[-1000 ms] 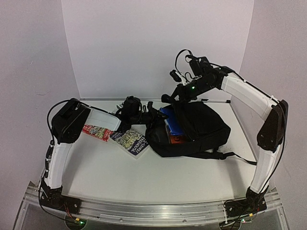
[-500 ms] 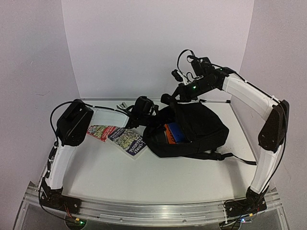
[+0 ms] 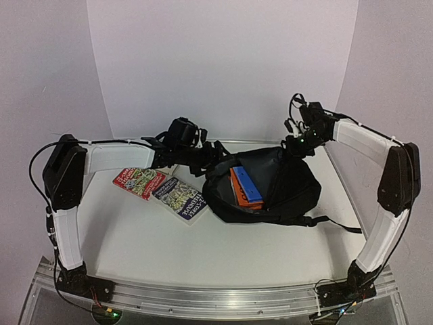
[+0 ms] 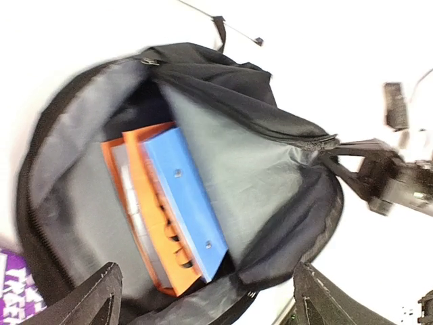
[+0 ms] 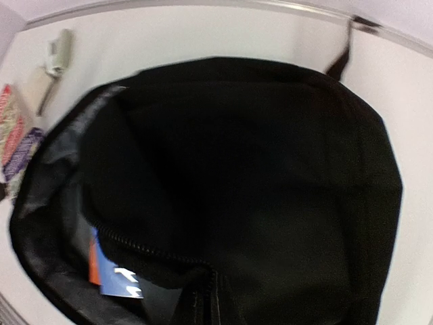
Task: Pack the student bag
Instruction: Place the files in the student bag, then move the student bag to the center of the board, then pick up the book from the center of the board.
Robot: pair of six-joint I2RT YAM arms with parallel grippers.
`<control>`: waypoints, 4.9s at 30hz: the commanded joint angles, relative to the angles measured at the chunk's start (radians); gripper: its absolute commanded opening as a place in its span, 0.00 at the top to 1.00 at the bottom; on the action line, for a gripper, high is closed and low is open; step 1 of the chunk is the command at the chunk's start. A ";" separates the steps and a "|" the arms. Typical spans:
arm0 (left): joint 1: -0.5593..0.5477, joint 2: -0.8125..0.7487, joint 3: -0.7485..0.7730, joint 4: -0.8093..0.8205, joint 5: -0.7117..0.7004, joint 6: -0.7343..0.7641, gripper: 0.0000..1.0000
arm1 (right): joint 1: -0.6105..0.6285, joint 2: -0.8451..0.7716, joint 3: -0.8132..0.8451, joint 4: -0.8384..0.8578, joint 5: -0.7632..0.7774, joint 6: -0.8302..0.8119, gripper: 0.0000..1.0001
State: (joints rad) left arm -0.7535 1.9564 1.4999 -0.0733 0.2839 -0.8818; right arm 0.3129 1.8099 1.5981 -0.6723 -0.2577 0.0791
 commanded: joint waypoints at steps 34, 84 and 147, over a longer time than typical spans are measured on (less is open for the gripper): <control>0.204 -0.354 -0.399 -0.191 -0.084 0.125 0.01 | -0.003 -0.053 0.033 0.020 -0.040 -0.155 0.02; 0.426 -0.266 -0.443 -0.165 -0.028 0.224 0.00 | 0.495 0.414 0.211 0.054 -0.136 -0.136 0.10; 0.218 -0.217 -0.602 0.416 0.294 -0.006 0.67 | 0.529 0.557 0.235 0.161 -0.464 0.005 0.34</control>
State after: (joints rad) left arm -0.4957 1.8024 0.8951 0.2598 0.4880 -0.8873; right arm 0.8296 2.3802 1.8492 -0.5683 -0.7239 0.0748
